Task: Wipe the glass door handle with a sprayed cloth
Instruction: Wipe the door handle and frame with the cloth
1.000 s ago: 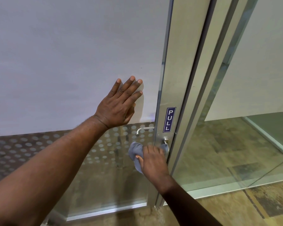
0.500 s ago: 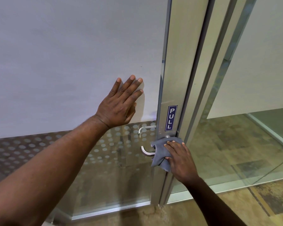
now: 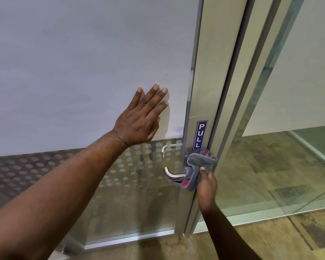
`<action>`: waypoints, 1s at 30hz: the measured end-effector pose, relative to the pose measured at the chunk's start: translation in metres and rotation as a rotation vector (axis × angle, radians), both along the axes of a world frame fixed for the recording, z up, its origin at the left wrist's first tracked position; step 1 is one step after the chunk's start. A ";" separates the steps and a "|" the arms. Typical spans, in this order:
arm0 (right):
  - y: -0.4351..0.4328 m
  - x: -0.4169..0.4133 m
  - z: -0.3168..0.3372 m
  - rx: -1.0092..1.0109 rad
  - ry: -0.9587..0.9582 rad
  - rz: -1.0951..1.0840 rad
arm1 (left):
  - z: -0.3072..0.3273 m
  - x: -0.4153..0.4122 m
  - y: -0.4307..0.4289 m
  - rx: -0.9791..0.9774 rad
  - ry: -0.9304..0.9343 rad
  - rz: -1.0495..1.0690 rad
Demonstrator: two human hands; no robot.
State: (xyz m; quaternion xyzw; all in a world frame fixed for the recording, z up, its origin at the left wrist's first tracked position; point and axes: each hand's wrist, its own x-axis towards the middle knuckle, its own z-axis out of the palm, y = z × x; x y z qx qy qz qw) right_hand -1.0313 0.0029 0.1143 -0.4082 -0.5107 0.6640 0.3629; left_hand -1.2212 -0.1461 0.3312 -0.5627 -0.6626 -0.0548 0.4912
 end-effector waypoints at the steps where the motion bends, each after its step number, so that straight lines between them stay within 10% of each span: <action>1: 0.000 -0.002 0.002 -0.015 -0.009 -0.014 | 0.000 0.000 0.000 0.003 0.001 0.000; 12: 0.020 -0.004 0.023 -0.568 0.069 -0.020 | -0.001 0.000 0.001 -0.001 0.000 0.004; 21: -0.001 -0.013 0.035 0.325 -0.297 -0.131 | -0.001 -0.001 0.001 0.011 0.015 -0.001; 30: -0.001 -0.019 0.038 -0.040 -0.235 -0.183 | -0.001 0.000 0.002 0.004 0.008 -0.005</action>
